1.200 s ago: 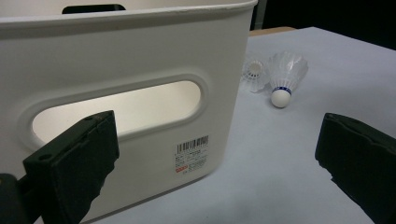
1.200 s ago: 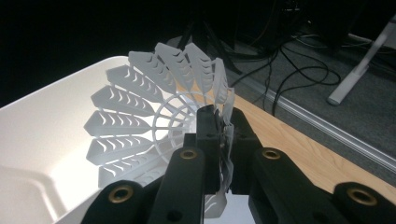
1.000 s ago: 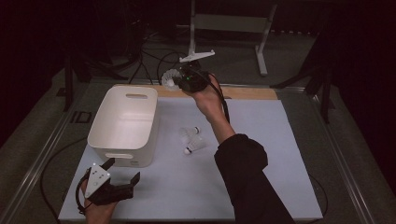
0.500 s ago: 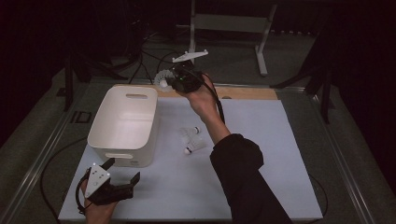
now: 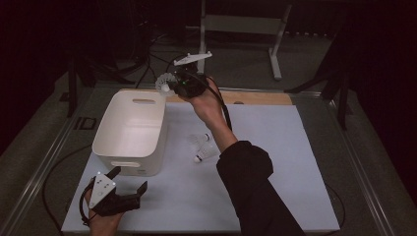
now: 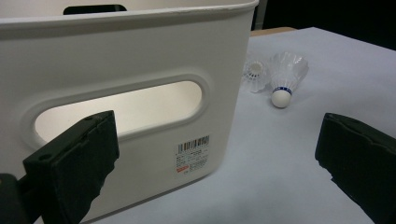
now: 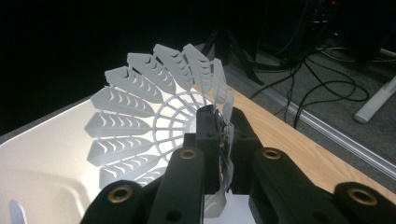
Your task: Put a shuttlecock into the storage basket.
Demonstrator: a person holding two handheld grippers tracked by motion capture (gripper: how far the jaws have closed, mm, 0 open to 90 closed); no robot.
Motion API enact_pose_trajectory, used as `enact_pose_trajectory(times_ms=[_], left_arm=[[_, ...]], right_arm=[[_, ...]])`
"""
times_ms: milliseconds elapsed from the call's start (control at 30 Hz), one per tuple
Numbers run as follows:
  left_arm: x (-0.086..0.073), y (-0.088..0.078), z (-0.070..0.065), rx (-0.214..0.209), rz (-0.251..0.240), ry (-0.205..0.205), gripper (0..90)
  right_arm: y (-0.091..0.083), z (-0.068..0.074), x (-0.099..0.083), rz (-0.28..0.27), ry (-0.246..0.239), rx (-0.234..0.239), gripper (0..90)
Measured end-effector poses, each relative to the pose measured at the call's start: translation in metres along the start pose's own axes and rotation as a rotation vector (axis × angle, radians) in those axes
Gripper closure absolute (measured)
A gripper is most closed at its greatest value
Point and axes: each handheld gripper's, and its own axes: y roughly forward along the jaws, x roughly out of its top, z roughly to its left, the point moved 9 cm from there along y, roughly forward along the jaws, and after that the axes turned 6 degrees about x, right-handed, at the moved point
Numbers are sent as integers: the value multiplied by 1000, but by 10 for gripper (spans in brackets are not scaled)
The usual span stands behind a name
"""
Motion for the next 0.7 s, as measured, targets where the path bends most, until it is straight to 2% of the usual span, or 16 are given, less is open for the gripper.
enact_pose_trajectory(times_ms=[367,700], left_arm=[[0,0,0,0,1,2,3],[0,0,0,1,0,3,3]], right_arm=[[9,15,5,-7,-7,31,859],[22,32,3,9,-15,61,858]])
